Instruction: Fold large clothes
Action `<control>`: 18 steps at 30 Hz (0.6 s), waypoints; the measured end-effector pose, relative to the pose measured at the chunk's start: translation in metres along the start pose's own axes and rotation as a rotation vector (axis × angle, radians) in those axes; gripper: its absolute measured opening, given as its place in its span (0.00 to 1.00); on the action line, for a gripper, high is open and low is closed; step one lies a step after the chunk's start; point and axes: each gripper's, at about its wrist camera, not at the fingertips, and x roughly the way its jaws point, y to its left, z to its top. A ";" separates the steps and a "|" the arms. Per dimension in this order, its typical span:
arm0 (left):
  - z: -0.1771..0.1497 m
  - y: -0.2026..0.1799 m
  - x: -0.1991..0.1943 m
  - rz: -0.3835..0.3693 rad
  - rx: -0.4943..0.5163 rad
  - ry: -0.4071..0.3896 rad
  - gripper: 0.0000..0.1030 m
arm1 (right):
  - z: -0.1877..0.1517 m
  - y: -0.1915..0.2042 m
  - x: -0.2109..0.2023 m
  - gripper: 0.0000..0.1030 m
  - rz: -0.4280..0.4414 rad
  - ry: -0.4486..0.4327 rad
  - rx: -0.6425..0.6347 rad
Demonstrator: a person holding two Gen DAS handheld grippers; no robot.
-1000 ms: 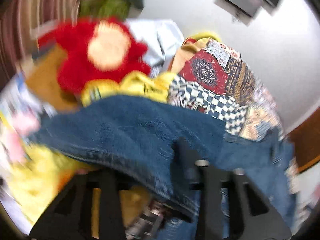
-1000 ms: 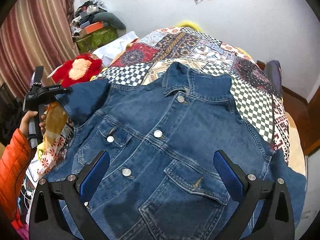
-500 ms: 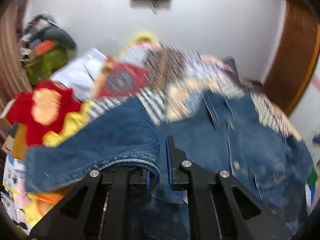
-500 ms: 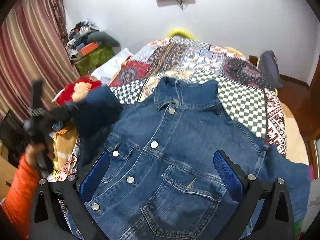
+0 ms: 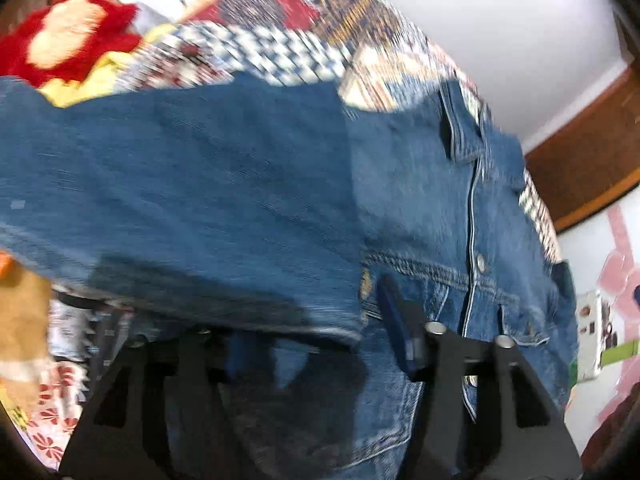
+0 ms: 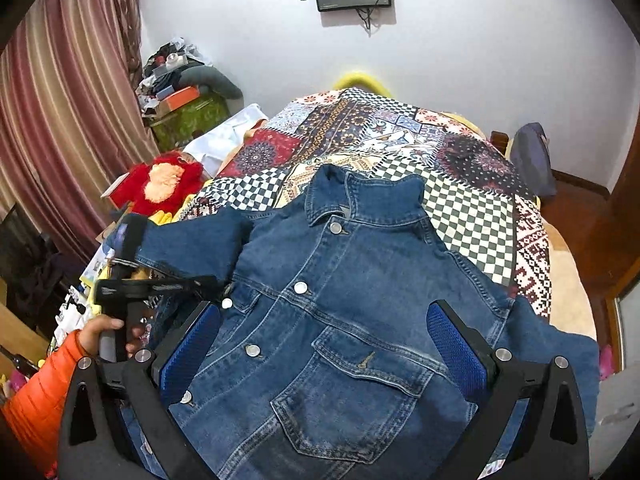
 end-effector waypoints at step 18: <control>0.046 0.079 -0.060 0.198 -0.100 -0.210 0.16 | 0.002 0.001 0.027 1.00 -0.005 0.040 0.010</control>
